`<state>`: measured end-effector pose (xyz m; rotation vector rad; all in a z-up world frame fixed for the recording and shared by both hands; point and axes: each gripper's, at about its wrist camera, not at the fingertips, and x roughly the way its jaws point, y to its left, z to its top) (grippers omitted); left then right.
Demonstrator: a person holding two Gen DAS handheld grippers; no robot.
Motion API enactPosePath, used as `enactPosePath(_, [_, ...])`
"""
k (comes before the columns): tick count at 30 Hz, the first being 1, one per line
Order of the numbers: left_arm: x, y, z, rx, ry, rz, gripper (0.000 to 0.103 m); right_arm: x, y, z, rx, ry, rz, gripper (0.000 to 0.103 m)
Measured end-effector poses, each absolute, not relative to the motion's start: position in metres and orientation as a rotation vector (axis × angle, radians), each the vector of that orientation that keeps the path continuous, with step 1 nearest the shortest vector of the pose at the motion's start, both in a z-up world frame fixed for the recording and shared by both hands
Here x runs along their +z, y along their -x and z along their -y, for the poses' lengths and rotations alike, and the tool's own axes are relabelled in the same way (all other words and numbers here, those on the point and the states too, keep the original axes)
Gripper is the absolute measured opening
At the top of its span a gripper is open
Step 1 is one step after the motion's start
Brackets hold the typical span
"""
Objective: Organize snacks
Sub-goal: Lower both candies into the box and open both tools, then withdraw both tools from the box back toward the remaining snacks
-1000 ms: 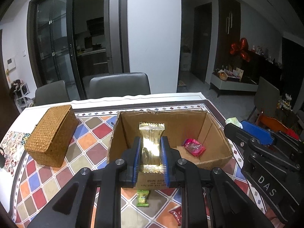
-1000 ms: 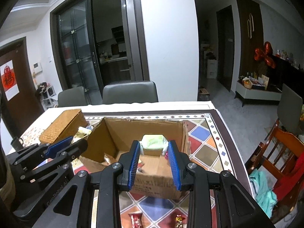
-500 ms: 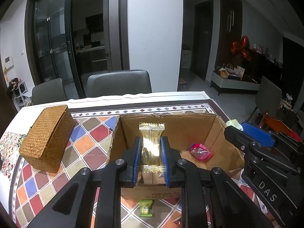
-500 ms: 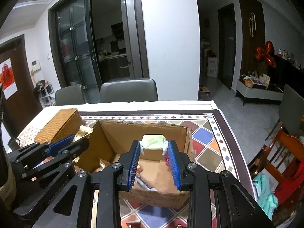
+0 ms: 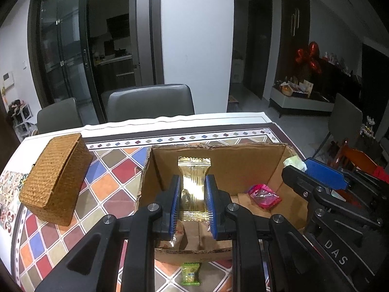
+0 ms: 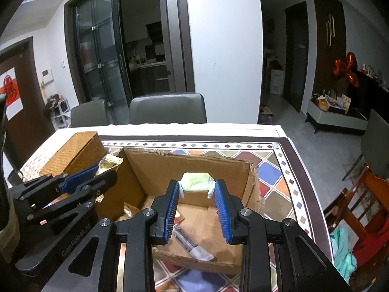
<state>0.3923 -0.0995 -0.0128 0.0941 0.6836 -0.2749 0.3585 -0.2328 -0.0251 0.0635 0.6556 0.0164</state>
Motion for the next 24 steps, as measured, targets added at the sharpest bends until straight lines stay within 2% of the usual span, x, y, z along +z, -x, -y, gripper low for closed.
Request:
enactPosePath(2, [-0.014, -0.393, 0.099, -0.275, -0.090, -0.686, 0.023, -0.027, -0.361, 0.234, 0.018, -0.067, -0.662, 0.033])
enactPosePath(6, [-0.014, -0.393, 0.097, -0.254, -0.097, -0.677, 0.044, -0.025, -0.364, 0.234, 0.019, -0.066, -0.656, 0.036])
enactPosePath(7, [-0.015, -0.393, 0.096, -0.251, -0.098, -0.675, 0.045, -0.025, -0.364, 0.234, 0.017, -0.066, -0.656, 0.038])
enactPosePath(12, [-0.013, -0.391, 0.087, -0.226, -0.083, -0.667, 0.063, -0.025, -0.361, 0.237, 0.002, -0.077, -0.647, 0.061])
enactPosePath(15, [-0.009, -0.389, 0.082, -0.206, -0.075, -0.657, 0.073, -0.024, -0.359, 0.237, -0.005, -0.073, -0.643, 0.064])
enactPosePath(24, [0.003, -0.375, 0.077, -0.192, -0.070, -0.631, 0.078, -0.012, -0.347, 0.238, -0.032, -0.066, -0.615, 0.070])
